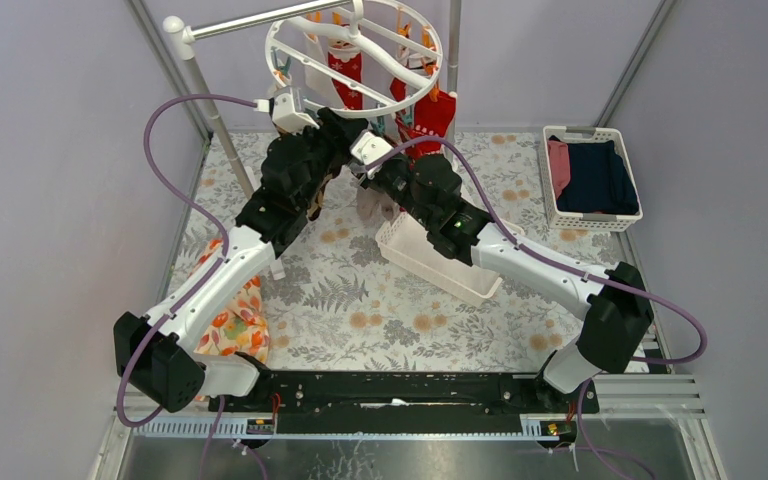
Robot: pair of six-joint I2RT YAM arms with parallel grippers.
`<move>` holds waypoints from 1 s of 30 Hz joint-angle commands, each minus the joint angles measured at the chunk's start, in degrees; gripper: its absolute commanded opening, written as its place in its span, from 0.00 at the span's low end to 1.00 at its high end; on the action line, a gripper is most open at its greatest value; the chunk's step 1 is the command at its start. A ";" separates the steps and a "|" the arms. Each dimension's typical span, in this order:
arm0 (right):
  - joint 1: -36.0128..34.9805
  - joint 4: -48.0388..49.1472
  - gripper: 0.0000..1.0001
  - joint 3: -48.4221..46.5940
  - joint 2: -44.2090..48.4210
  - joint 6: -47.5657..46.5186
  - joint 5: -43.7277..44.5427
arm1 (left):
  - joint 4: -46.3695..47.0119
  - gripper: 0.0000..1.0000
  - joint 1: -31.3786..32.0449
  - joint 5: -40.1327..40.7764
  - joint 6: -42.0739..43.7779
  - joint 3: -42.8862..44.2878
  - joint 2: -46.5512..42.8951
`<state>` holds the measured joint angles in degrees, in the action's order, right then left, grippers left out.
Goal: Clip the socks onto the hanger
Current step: Clamp the sock onto the hanger, then reset both arms
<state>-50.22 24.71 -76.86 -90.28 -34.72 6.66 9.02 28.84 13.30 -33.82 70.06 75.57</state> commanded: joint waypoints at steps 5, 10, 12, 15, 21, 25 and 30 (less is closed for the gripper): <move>-0.57 2.51 0.50 2.46 4.69 2.93 -0.25 | -1.65 0.70 0.25 -0.37 0.55 -1.69 -4.14; -0.58 -1.73 0.74 9.62 13.63 7.58 -1.82 | -2.02 0.87 0.20 -3.65 3.69 -9.91 -13.30; -0.56 -4.08 0.85 12.56 17.81 10.21 -2.48 | -2.46 0.93 0.16 -5.88 5.30 -13.89 -17.96; -0.59 -8.78 0.98 15.76 24.26 14.01 -3.43 | -2.77 0.99 0.16 -11.76 7.84 -19.38 -25.59; -0.55 -17.71 1.00 17.62 35.57 25.36 -3.15 | -14.41 0.99 0.10 -23.81 11.93 -18.16 -36.99; -0.53 -21.05 1.00 18.43 43.02 31.80 -1.19 | -21.30 0.99 0.12 -26.69 13.34 -14.02 -42.89; -0.54 -30.87 1.00 14.61 46.27 43.70 11.38 | -26.36 0.99 0.15 -28.04 13.07 -9.31 -46.01</move>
<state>-50.37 2.35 -59.00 -45.23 -3.09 7.99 -10.63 28.84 -10.90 -22.37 57.12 31.05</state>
